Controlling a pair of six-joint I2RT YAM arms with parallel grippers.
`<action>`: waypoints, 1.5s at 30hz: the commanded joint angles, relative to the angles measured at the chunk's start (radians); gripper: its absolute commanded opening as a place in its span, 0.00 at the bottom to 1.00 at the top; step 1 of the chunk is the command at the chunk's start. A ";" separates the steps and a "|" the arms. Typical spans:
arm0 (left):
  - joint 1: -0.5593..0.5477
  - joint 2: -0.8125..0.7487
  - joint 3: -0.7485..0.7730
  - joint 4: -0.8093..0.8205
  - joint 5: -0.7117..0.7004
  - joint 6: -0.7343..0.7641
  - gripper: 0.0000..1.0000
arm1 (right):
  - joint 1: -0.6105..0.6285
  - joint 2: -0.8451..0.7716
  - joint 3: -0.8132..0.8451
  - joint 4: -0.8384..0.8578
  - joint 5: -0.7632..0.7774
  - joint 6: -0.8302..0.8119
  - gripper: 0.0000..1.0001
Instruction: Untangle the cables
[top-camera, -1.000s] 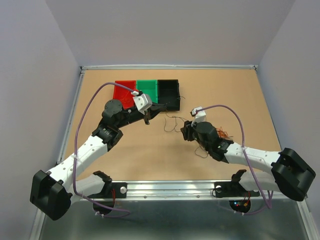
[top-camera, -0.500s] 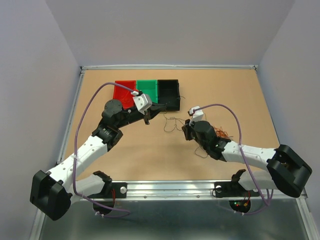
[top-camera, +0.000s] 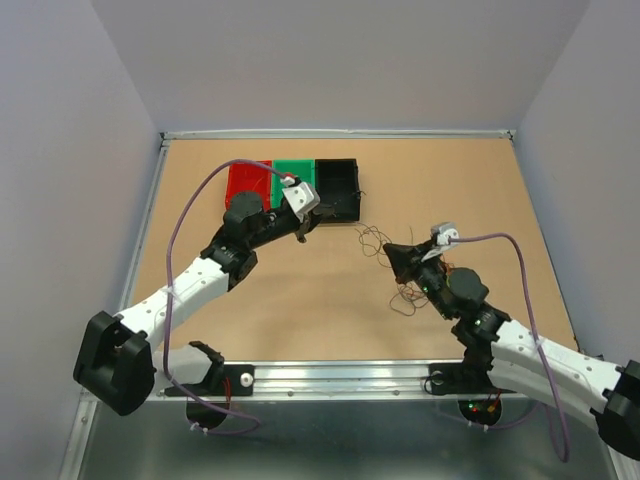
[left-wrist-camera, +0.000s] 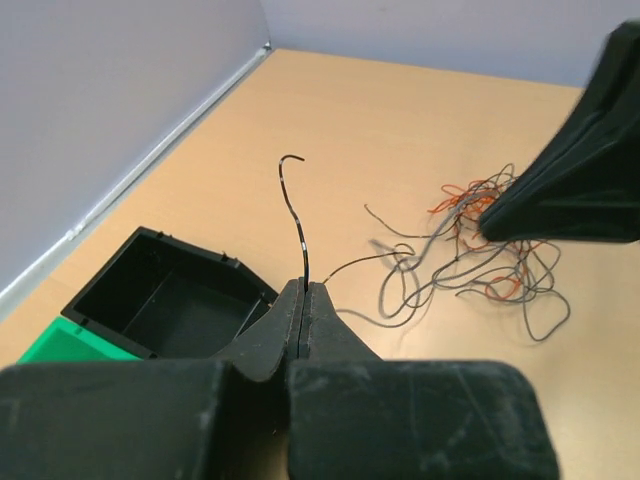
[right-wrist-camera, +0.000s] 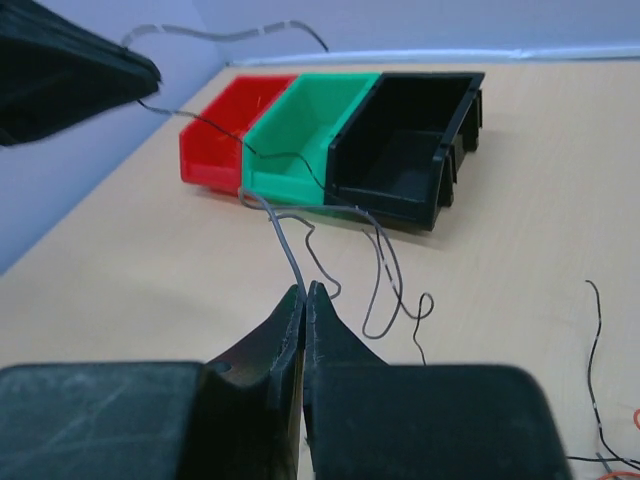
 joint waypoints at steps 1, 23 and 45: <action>0.002 0.045 0.066 0.028 -0.055 0.039 0.00 | 0.004 -0.190 -0.090 0.081 0.088 0.039 0.00; 0.080 0.337 0.299 -0.161 -0.116 -0.031 0.00 | 0.004 -0.571 -0.236 0.004 0.477 0.043 0.00; 0.151 -0.231 -0.086 0.209 0.361 -0.093 0.00 | 0.006 -0.208 -0.144 0.076 0.524 -0.010 0.01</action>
